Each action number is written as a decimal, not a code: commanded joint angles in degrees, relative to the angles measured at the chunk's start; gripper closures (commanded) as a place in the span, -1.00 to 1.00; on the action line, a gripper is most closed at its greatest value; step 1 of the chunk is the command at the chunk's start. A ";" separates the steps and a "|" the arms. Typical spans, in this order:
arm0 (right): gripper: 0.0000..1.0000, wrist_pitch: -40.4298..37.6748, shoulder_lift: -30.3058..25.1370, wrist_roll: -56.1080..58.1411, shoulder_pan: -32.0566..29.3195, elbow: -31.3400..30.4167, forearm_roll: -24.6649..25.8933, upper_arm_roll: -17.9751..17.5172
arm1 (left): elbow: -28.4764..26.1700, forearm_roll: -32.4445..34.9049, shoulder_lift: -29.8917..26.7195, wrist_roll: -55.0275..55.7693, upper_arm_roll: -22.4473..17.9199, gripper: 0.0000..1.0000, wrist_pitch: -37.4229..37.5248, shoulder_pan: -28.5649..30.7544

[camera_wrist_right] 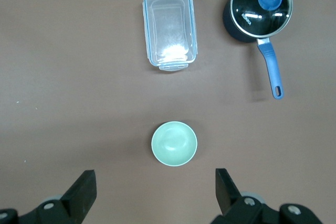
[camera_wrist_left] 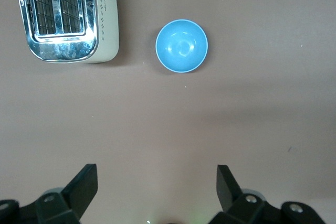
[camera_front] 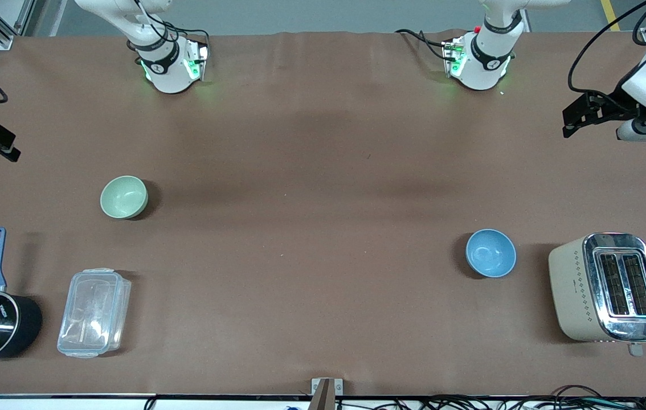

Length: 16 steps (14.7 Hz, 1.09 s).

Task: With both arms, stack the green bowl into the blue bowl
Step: 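Reach the left gripper to the blue bowl while the right gripper reaches the green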

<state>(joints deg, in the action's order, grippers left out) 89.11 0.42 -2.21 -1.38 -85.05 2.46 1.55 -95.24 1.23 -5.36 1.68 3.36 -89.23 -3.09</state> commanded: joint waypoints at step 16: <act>-1.00 0.36 -0.24 4.49 -0.55 -2.84 -3.95 3.02 | -1.69 1.49 26.01 2.61 -0.72 -1.00 -28.96 2.38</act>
<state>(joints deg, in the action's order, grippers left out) 89.20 0.79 1.16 -1.74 -87.31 -0.56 4.45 -93.88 1.65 20.54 2.57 2.66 -114.16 -1.21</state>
